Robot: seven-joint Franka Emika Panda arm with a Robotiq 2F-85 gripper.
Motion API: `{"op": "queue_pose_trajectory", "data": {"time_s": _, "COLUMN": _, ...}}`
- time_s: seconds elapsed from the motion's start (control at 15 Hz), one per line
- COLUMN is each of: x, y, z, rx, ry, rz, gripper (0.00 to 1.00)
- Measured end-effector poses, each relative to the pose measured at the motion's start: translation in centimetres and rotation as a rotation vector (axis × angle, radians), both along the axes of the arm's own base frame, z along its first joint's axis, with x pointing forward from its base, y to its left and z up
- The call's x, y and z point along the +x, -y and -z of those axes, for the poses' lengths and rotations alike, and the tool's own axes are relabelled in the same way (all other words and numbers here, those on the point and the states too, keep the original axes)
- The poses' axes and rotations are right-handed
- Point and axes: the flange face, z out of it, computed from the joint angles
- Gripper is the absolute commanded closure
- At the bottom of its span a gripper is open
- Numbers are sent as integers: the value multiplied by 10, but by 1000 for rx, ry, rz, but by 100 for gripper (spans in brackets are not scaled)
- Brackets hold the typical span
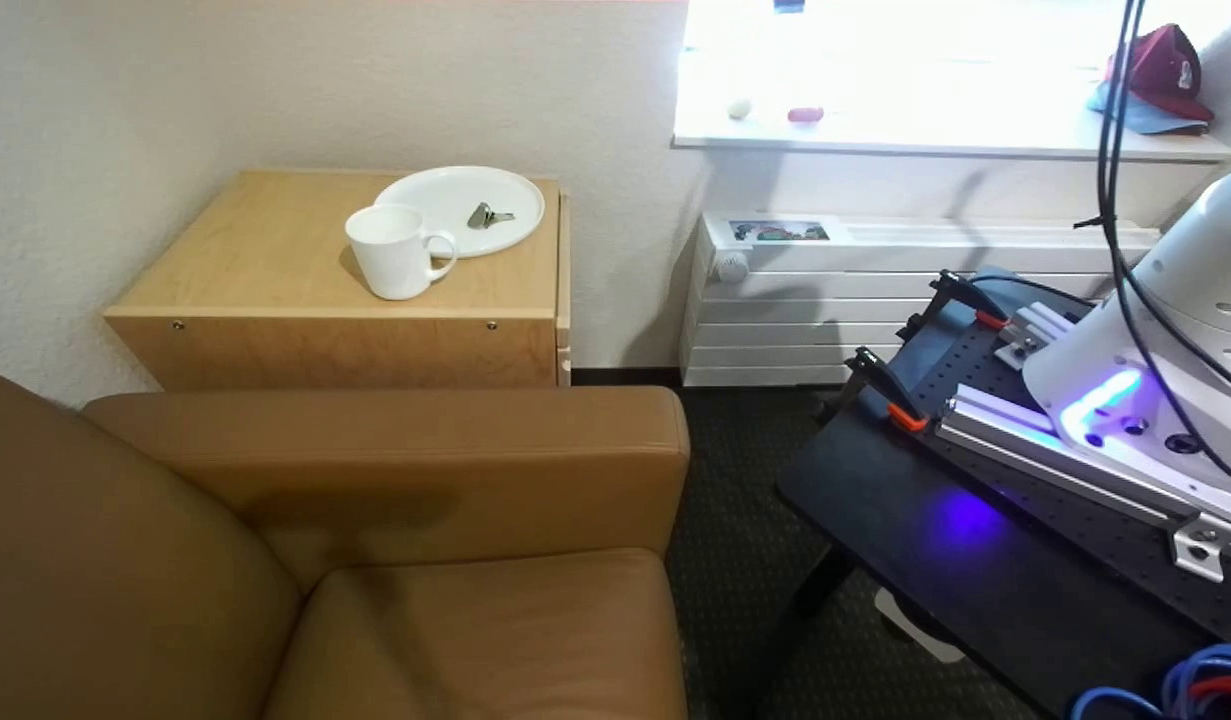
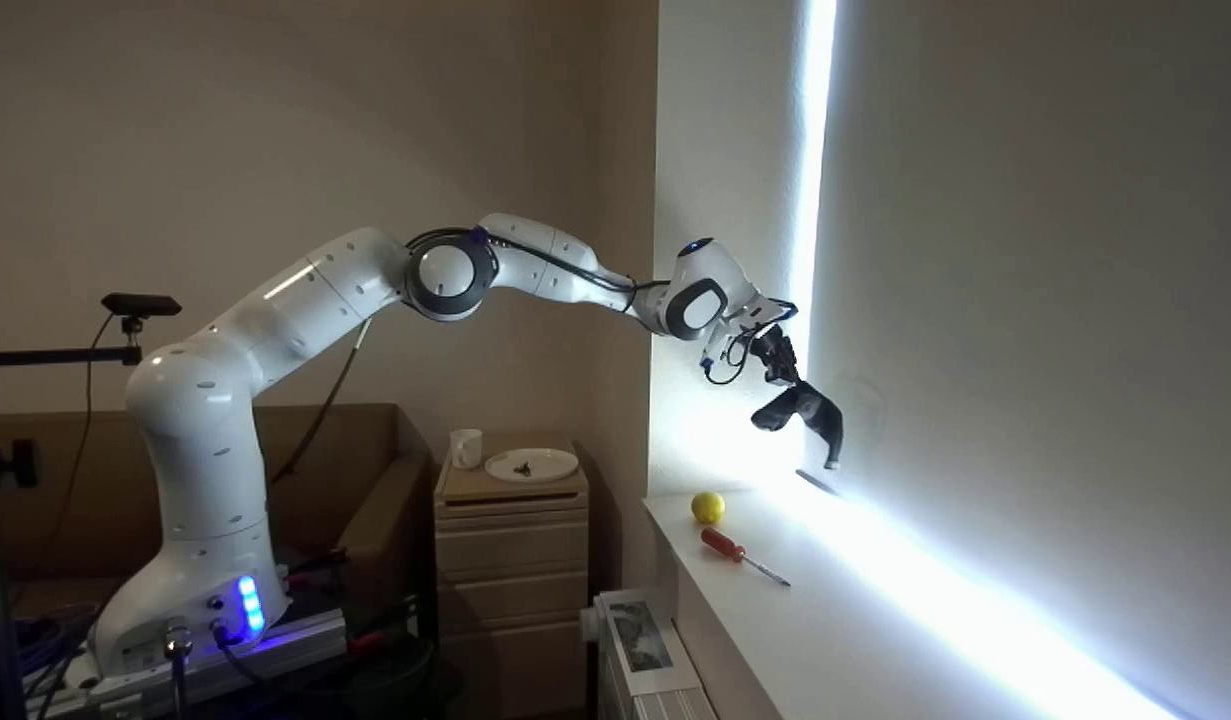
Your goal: Put the sock on the windowsill on the armrest
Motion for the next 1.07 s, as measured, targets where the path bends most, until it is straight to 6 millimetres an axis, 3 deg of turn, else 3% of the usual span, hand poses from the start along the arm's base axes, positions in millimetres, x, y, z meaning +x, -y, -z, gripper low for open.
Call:
{"op": "queue_pose_trajectory", "data": {"time_s": 0.2, "x": -16, "y": -10, "z": -34, "rx": -39, "ry": -24, "rz": -167, "gripper": 99}}
{"op": "queue_pose_trajectory", "data": {"time_s": 0.33, "x": -29, "y": -14, "z": -46, "rx": -84, "ry": -62, "rz": -267, "gripper": 99}}
{"op": "queue_pose_trajectory", "data": {"time_s": 0.8, "x": -94, "y": -14, "z": -57, "rx": -285, "ry": -208, "rz": -565, "gripper": 95}}
{"op": "queue_pose_trajectory", "data": {"time_s": 1.07, "x": -104, "y": -21, "z": -61, "rx": -300, "ry": -221, "rz": -596, "gripper": 99}}
